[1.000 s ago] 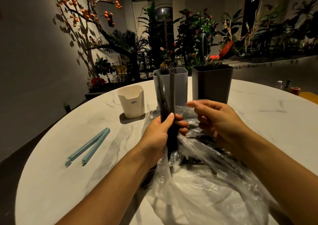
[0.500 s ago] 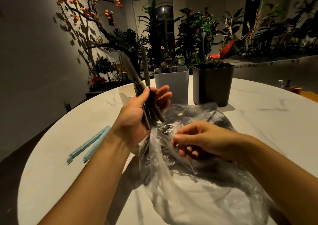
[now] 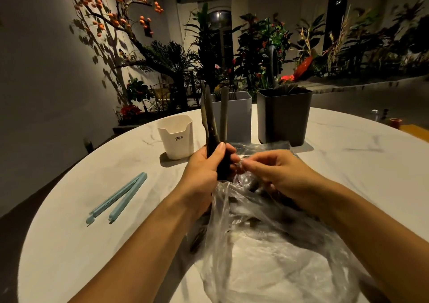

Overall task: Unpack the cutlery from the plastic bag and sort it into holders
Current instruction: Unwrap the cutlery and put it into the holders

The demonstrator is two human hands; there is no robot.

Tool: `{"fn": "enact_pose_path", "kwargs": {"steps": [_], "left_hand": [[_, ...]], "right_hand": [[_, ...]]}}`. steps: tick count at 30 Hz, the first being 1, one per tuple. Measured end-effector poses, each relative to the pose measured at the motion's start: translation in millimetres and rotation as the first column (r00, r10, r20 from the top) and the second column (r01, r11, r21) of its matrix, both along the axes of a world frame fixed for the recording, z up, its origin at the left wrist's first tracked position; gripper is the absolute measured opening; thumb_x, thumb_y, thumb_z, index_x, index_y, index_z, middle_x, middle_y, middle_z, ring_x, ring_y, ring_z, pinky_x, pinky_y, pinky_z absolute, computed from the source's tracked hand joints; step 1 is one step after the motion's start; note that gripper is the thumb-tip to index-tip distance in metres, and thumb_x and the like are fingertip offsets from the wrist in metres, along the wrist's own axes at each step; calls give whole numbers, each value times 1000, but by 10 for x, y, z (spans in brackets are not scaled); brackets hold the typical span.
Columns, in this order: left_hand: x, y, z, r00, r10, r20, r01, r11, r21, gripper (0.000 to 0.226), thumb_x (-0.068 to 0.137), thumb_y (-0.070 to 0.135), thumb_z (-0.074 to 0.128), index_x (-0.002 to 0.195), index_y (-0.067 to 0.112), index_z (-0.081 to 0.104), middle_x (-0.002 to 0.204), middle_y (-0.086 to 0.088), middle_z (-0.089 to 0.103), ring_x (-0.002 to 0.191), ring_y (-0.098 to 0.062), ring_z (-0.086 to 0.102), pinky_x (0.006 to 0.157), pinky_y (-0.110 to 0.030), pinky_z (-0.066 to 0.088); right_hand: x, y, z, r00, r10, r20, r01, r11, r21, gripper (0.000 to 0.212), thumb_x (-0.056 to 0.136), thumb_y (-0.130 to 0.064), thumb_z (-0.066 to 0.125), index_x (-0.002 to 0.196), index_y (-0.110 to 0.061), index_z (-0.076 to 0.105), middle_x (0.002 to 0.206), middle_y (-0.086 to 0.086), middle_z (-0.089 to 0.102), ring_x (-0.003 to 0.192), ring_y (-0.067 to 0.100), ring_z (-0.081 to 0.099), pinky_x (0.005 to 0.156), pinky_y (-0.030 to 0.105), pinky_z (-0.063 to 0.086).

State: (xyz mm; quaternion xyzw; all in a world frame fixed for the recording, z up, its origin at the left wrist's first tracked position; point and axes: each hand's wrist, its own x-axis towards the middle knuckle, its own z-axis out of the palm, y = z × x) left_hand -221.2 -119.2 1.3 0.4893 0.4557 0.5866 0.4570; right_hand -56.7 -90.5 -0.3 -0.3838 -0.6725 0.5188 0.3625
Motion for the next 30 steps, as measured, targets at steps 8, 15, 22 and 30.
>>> {"fn": "enact_pose_path", "kwargs": {"steps": [8, 15, 22, 30], "left_hand": [[138, -111, -52, 969, -246, -24, 241, 962, -125, 20, 107, 18, 40, 102, 8, 57, 69, -1, 55, 54, -7, 50, 57, -20, 46], [126, -82, -92, 956, -273, 107, 290, 933, -214, 27, 105, 30, 45, 100, 9, 61, 71, -3, 63, 52, -7, 59, 49, -18, 48], [194, -74, -131, 942, -335, 1, 329, 926, -184, 23, 98, 33, 53, 101, 12, 61, 61, 2, 58, 55, -7, 58, 53, -19, 51], [113, 13, -134, 874, -463, 149, 486, 851, -201, 24, 90, 30, 50, 92, 6, 55, 58, -3, 49, 46, -12, 50, 47, -21, 47]], "right_hand": [[39, 64, 31, 953, -115, -279, 112, 993, -27, 42, 69, -25, 73, 109, -12, 66, 82, 6, 72, 66, 14, 68, 56, 21, 54], [-25, 56, -20, 972, -138, -189, 140, 990, -3, 23, 83, -29, 71, 101, -14, 73, 90, 8, 74, 91, 29, 71, 81, 44, 57], [-60, 2, 1, 954, -154, -259, 143, 988, -59, 19, 82, -22, 72, 94, -7, 70, 84, 6, 76, 76, 20, 75, 56, 21, 56], [-47, 40, 35, 939, -236, -251, 199, 966, -166, 41, 100, -42, 48, 92, -7, 68, 60, 1, 60, 51, 8, 54, 46, 18, 44]]}}
